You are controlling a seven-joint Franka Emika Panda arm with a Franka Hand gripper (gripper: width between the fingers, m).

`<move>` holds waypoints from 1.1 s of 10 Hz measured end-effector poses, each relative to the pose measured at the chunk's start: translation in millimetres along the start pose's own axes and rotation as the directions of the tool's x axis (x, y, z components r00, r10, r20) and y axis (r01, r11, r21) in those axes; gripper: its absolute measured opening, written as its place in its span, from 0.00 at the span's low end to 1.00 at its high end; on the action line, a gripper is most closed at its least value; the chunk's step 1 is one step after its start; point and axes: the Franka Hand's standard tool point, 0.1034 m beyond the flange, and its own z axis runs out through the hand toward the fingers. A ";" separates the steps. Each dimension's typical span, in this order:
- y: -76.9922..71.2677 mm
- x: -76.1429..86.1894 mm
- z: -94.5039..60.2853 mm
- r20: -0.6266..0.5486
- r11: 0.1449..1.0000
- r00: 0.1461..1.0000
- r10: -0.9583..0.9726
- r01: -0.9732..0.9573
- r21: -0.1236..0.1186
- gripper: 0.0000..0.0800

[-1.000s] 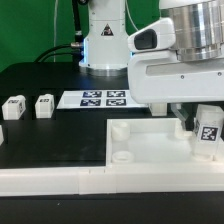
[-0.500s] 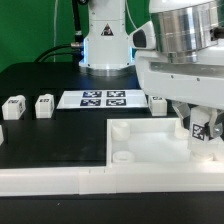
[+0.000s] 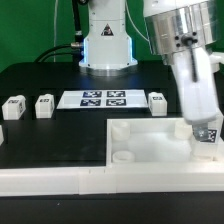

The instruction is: Assemble one leg

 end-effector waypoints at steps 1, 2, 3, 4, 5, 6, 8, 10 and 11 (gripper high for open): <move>0.1 -0.5 0.1 0.000 1.000 1.000 -0.003 0.003 0.000 0.38; 0.3 -0.6 0.3 0.000 1.000 1.000 -0.016 0.016 0.000 0.38; -0.1 -1.4 -0.1 0.001 0.997 0.997 -0.077 0.077 -0.003 0.60; -2.1 -7.8 -2.8 0.012 0.990 0.990 -0.142 0.142 -0.021 0.60; -5.6 -16.4 -7.5 0.015 0.964 0.965 -0.262 0.262 -0.042 0.77; -8.1 -20.7 -10.0 0.010 0.917 0.918 -0.397 0.397 -0.043 0.80; -7.7 -17.8 -8.6 0.014 0.816 0.817 -0.576 0.576 -0.043 0.81; -8.8 -7.0 -4.8 0.021 0.587 0.589 -0.808 0.807 -0.068 0.81; -10.3 -5.9 -5.9 0.023 0.463 0.467 -0.884 0.881 -0.092 0.81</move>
Offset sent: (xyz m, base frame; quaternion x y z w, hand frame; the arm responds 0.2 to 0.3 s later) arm 0.0154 0.0091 0.0128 -0.0185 -0.0037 -0.1514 0.9883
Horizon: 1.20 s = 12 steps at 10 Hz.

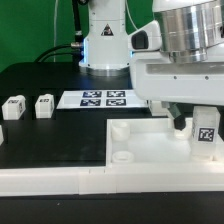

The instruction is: Assemble one leg

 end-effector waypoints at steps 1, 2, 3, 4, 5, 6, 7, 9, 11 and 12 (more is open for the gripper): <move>-3.8 -0.3 -2.4 -0.007 0.991 0.991 -0.133 0.132 -0.026 0.81; -5.1 -1.2 -2.3 -0.009 0.959 0.960 -0.281 0.281 -0.042 0.81; -3.8 -0.3 -2.0 -0.007 0.948 0.948 -0.317 0.317 -0.041 0.81; -4.0 -0.6 -1.9 -0.008 0.955 0.956 -0.293 0.293 -0.041 0.67; -4.1 -0.7 -1.8 -0.008 0.959 0.960 -0.280 0.280 -0.041 0.50; -4.2 -0.9 -1.7 -0.009 0.965 0.965 -0.261 0.261 -0.040 0.50; -2.1 0.3 -1.6 -0.012 0.985 0.986 -0.168 0.167 -0.042 0.38; 0.1 1.9 -1.5 -0.021 0.998 0.998 0.050 -0.051 -0.039 0.38; 3.3 3.6 -1.0 -0.017 0.956 0.957 0.290 -0.291 -0.025 0.38; 5.5 3.9 -0.6 -0.013 0.882 0.882 0.471 -0.471 -0.020 0.38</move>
Offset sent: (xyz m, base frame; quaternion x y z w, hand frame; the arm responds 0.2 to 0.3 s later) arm 0.0000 0.0000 0.0000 0.0000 0.0000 0.0000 1.0000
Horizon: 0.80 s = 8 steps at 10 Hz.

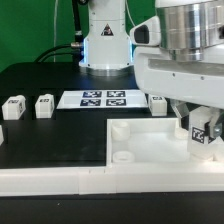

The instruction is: Assemble one leg

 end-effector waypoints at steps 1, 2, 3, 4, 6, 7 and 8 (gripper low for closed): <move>1.4 0.1 0.2 0.005 0.986 0.986 0.167 -0.167 -0.001 0.38; 2.9 0.1 0.6 0.021 0.938 0.938 0.345 -0.346 0.005 0.38; 5.5 -1.0 1.3 0.045 0.856 0.855 0.516 -0.517 0.017 0.38; 6.0 -2.9 1.8 0.069 0.792 0.792 0.607 -0.610 0.027 0.38; 6.0 -5.4 2.6 0.072 0.799 0.798 0.598 -0.601 0.027 0.38; 6.0 -5.7 2.8 0.071 0.812 0.812 0.580 -0.583 0.028 0.49; 5.2 -7.7 2.8 0.065 0.838 0.837 0.543 -0.545 0.029 0.66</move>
Offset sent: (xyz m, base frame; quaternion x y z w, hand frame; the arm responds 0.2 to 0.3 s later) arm 0.0038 0.0027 -0.0036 0.0790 -0.0394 0.3484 0.9332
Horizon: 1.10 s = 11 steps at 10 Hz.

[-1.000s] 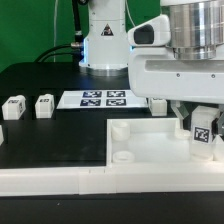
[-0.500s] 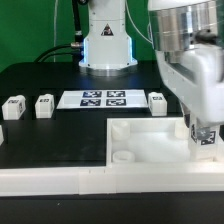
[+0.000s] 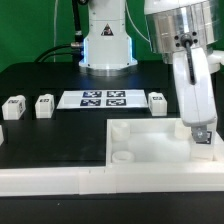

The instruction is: Assemble one leg

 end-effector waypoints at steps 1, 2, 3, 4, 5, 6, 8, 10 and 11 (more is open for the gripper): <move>1.1 -8.1 -0.8 -0.023 0.979 0.979 -0.204 0.203 -0.013 0.78; 3.4 -15.5 -0.9 -0.037 0.930 0.929 -0.368 0.367 -0.028 0.78; 3.1 -12.7 -0.2 -0.034 0.898 0.897 -0.441 0.440 -0.030 0.80; 2.8 -11.6 -0.3 -0.033 0.855 0.855 -0.518 0.517 -0.034 0.80; 2.9 -11.5 -0.2 -0.029 0.783 0.782 -0.622 0.621 -0.039 0.81; 2.7 -10.9 -0.3 -0.025 0.711 0.710 -0.704 0.702 -0.042 0.81; -1.0 -11.8 -4.1 -0.013 0.408 0.409 -0.913 0.909 -0.087 0.81; -1.2 -11.7 -4.1 0.002 0.207 0.208 -0.978 0.974 -0.098 0.81; -1.1 -12.1 -4.0 -0.002 0.252 0.253 -0.967 0.963 -0.097 0.80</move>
Offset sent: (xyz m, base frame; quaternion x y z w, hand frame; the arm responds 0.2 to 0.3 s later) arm 0.0000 0.0000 0.0000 0.0000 0.0000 -0.1790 0.9838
